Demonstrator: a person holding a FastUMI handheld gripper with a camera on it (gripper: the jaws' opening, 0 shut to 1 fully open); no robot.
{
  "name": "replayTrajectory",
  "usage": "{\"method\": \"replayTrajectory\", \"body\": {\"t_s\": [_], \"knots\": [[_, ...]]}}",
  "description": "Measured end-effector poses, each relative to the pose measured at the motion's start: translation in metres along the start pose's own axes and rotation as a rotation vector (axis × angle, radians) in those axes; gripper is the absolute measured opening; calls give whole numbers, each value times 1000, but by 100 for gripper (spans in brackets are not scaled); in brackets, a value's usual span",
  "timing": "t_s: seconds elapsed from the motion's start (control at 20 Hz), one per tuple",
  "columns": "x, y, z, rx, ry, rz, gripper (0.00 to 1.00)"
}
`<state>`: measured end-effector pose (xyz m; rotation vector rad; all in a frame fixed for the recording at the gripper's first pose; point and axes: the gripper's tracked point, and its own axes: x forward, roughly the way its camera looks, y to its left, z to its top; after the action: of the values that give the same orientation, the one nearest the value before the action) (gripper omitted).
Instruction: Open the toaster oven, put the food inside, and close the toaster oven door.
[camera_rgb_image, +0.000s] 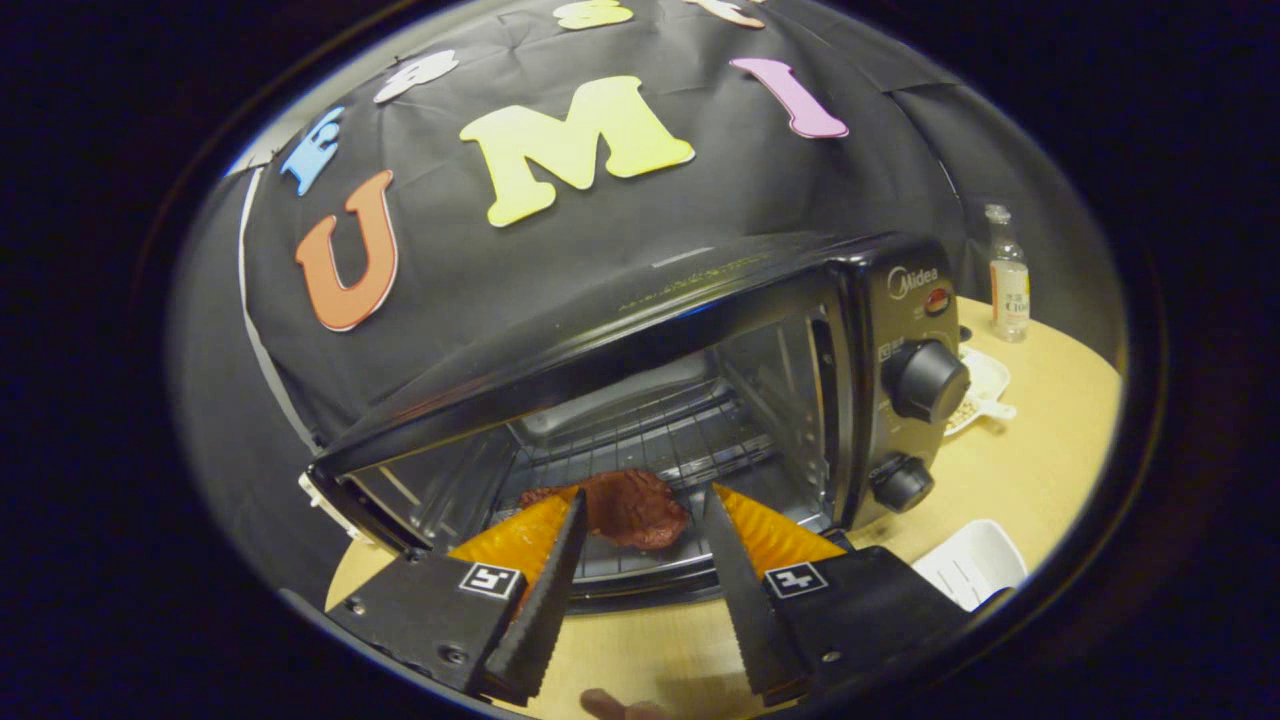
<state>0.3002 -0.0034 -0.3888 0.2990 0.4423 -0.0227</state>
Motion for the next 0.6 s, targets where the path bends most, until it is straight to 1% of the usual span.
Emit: {"method": "replayTrajectory", "body": {"t_s": [0.3, 0.4, 0.45, 0.6], "knots": [[-44, -21, -11, -101, 31, -25, 79], [-66, -21, -21, -143, 47, -14, 79], [-79, -21, -25, -164, 38, -9, 79], [-124, -23, -36, -260, -25, -35, 79]]}}
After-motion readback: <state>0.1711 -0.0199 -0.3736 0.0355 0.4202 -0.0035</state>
